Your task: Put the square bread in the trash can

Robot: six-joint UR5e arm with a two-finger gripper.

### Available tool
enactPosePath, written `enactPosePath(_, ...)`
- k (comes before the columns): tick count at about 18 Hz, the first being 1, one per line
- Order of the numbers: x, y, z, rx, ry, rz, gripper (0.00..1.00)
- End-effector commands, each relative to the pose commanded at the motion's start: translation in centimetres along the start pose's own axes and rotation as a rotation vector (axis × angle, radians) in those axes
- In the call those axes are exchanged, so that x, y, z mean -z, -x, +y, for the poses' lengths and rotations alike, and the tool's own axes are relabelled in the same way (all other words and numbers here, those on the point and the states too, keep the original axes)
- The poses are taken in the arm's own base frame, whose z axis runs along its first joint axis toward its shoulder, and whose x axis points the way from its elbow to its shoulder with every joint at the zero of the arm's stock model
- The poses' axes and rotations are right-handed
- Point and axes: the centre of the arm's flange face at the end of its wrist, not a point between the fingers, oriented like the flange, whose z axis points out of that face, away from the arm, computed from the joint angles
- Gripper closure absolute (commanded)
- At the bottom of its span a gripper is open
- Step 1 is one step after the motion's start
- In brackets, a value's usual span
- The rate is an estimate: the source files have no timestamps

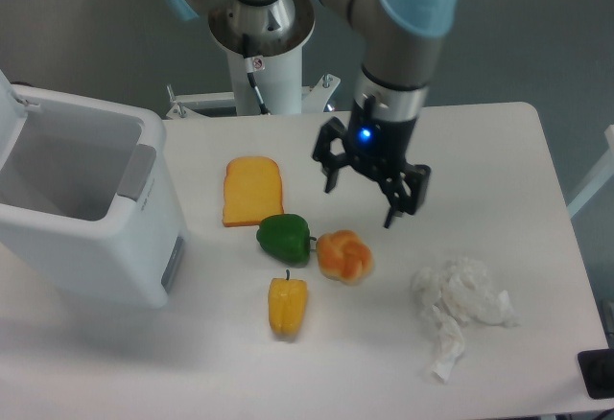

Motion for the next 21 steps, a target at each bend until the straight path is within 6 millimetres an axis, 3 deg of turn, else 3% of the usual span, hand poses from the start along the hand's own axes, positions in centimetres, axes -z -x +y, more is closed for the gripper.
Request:
enactPosePath(5, -2.1, 1.4, 1.1, -0.051, 0.127, -0.005, 0.0)
enactPosePath(12, -4.8, 3.2, 1.5, -0.116, 0.166, -0.008, 0.0)
enactPosePath(21, -4.0, 4.4, 2.0, -0.103, 0.168, -0.02, 0.0)
